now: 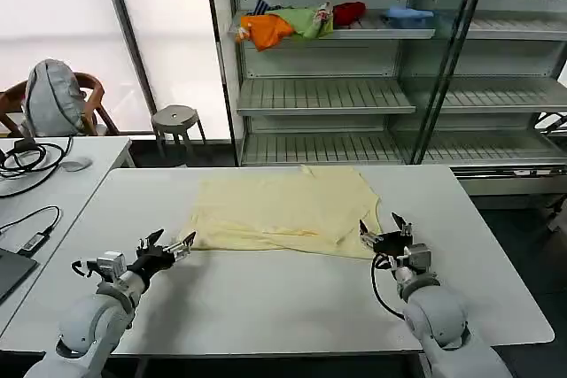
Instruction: Fold and organize the clothes.
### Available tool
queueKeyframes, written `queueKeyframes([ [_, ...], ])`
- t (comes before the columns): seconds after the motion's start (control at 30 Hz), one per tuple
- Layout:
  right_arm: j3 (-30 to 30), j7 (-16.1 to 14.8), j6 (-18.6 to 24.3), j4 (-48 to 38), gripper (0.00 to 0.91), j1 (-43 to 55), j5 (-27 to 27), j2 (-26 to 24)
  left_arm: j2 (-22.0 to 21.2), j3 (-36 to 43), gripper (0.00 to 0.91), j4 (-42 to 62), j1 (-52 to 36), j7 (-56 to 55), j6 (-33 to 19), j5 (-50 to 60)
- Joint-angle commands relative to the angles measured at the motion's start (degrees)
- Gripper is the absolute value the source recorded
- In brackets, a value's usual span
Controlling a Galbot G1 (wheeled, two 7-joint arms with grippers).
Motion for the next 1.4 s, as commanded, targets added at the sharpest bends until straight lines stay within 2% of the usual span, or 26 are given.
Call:
queueKeyframes([
  [0.03, 0.8, 0.9, -3.8, 6.0, 0.0, -6.9, 1.4, -1.4, 0.3, 0.2, 0.02, -1.6, 2.4, -2.4, 2.9, 1.5],
  [0.63, 0.8, 1.5, -4.8, 0.3, 0.0, -3.6, 9.0, -1.1, -1.0, 2.1, 0.02, 0.3, -0.1, -0.6, 2.8, 1.5],
  [1.0, 2.6, 0.1, -4.4, 3.3, 0.0, -5.6, 9.9, -3.4, -0.7, 1.7, 0.01, 0.7, 0.0, 0.6, 2.7, 3.0],
  [1.23, 4.1, -0.4, -4.3, 6.9, 0.0, -9.4, 9.6, -4.9, 0.4, -1.2, 0.01, -2.7, 4.4, 1.7, 2.5, 3.5],
  [1.4, 7.0, -1.2, -4.2, 12.2, 0.0, -16.2, 7.0, -5.4, 0.4, -4.2, 0.01, -9.8, 12.6, 1.9, 2.6, 3.0],
])
